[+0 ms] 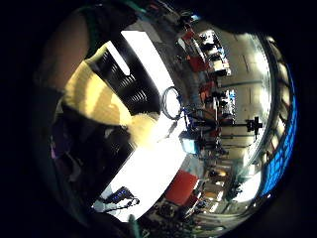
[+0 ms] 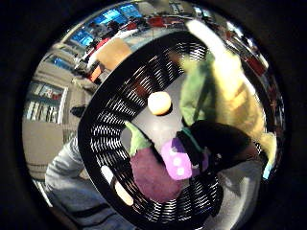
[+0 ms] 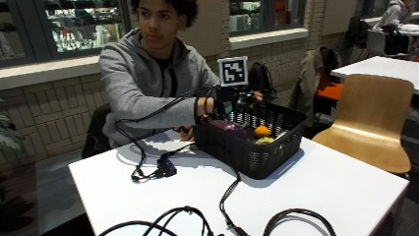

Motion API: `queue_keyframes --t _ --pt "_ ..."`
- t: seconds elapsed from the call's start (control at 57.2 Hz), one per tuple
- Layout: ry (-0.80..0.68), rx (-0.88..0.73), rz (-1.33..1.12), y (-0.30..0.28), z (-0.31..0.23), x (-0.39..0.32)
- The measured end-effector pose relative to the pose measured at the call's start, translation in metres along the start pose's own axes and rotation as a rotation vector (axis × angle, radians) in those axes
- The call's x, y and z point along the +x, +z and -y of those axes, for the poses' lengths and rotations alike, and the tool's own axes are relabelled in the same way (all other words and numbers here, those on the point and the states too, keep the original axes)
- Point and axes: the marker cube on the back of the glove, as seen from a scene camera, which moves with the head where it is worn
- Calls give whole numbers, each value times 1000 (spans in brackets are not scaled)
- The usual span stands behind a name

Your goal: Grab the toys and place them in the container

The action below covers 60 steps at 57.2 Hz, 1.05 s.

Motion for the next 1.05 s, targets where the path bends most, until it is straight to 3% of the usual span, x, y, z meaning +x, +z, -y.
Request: queue_keyframes --t 0.052,0.14,0.21,0.297,0.437,0.665,0.944,1.049 --pt "63 18 12 -3 -6 -2" --pt "-30 22 30 -6 -29 7" --pt "63 6 -46 -5 -48 24" --pt "10 -4 17 -6 -85 29" --pt "88 9 35 -3 -159 38" --pt "490 -9 101 8 -278 79" --pt "729 -130 216 44 -410 76" --pt "764 -93 230 59 -439 62"
